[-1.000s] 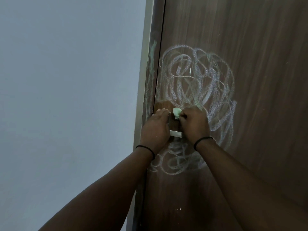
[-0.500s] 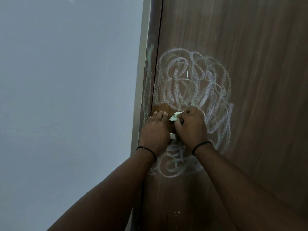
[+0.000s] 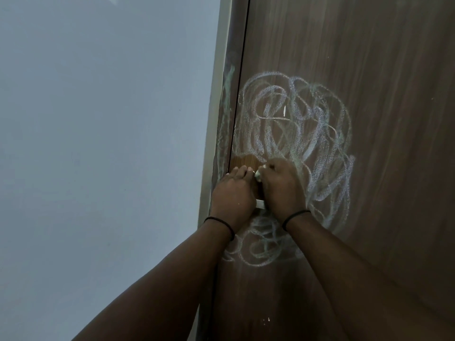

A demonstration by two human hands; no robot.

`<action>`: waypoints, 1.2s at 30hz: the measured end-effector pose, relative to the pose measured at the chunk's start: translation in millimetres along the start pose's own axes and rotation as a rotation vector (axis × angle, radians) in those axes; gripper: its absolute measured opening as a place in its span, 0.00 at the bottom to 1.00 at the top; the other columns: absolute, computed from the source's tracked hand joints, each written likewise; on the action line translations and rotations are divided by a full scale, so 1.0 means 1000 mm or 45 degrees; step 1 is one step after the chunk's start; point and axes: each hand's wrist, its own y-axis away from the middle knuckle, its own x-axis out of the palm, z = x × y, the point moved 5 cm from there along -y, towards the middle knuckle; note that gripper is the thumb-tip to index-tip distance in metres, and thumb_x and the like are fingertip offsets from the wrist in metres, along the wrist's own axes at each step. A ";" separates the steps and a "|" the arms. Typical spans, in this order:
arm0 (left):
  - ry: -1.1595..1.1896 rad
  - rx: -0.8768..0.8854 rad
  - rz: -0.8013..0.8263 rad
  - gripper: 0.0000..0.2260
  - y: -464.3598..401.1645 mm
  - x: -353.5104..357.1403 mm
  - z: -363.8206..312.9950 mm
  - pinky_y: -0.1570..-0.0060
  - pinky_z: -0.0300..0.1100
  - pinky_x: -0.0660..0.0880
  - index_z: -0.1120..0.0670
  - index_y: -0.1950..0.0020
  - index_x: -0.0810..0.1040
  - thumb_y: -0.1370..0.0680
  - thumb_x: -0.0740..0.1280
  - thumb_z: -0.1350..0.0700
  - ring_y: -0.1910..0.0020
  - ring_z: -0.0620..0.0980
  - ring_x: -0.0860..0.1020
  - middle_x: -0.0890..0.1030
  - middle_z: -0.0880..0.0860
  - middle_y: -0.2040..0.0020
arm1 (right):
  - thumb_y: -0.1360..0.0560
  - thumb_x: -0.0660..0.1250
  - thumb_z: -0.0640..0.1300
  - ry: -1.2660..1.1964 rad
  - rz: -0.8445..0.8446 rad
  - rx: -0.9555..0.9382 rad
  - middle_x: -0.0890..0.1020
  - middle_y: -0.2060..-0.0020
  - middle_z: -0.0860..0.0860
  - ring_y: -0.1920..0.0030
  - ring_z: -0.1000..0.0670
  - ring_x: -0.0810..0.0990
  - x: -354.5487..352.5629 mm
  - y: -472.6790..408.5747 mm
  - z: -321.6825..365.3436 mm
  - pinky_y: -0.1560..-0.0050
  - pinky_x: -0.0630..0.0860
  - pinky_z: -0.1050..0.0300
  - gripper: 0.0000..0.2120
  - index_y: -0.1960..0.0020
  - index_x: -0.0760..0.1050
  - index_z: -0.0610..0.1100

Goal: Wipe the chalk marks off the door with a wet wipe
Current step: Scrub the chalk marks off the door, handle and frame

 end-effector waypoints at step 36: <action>-0.267 -0.028 -0.015 0.20 -0.005 -0.001 -0.001 0.55 0.46 0.69 0.53 0.33 0.75 0.24 0.59 0.56 0.55 0.56 0.78 0.80 0.49 0.41 | 0.29 0.72 0.31 -0.136 -0.085 0.094 0.80 0.62 0.44 0.60 0.45 0.78 -0.037 -0.006 -0.024 0.60 0.75 0.53 0.05 0.59 0.84 0.39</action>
